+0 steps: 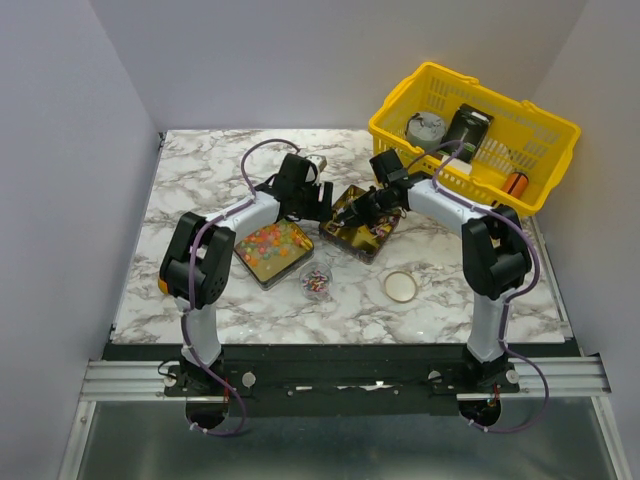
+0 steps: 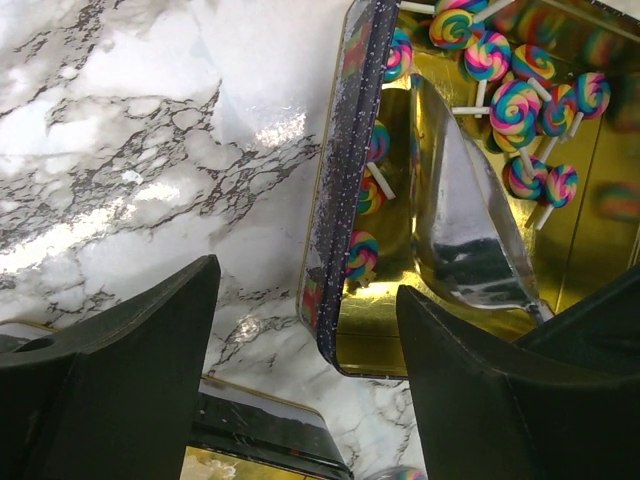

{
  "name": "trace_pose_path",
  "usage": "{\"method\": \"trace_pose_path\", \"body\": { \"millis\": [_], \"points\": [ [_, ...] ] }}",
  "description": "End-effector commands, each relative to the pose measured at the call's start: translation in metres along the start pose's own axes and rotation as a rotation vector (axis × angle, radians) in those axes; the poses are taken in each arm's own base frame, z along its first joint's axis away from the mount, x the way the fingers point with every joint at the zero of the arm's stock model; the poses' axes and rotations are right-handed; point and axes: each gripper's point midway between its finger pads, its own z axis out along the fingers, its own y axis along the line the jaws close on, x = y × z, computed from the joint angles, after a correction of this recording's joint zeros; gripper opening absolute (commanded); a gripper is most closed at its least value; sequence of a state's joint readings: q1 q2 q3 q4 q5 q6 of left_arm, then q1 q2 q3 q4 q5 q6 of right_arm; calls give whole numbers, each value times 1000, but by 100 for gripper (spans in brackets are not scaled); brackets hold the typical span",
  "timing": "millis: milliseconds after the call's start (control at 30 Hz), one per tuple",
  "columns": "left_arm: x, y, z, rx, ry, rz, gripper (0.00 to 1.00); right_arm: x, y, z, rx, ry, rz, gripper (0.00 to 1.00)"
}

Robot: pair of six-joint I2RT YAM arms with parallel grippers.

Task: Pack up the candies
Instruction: Scoop the fake candies from the storage box.

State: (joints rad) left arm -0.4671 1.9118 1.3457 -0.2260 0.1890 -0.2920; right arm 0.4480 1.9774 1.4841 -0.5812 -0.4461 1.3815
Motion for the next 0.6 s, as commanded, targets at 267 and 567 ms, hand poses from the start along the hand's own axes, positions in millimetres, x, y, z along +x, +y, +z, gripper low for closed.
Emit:
{"method": "trace_pose_path", "body": {
  "millis": [267, 567],
  "points": [
    [9, -12, 5, 67, 13, 20, 87, -3, -30, 8, 54, 5, 247, 1],
    [19, -9, 17, 43, 64, 17, 66, -1, -39, 4, 49, -20, 285, 1]
  ]
}}
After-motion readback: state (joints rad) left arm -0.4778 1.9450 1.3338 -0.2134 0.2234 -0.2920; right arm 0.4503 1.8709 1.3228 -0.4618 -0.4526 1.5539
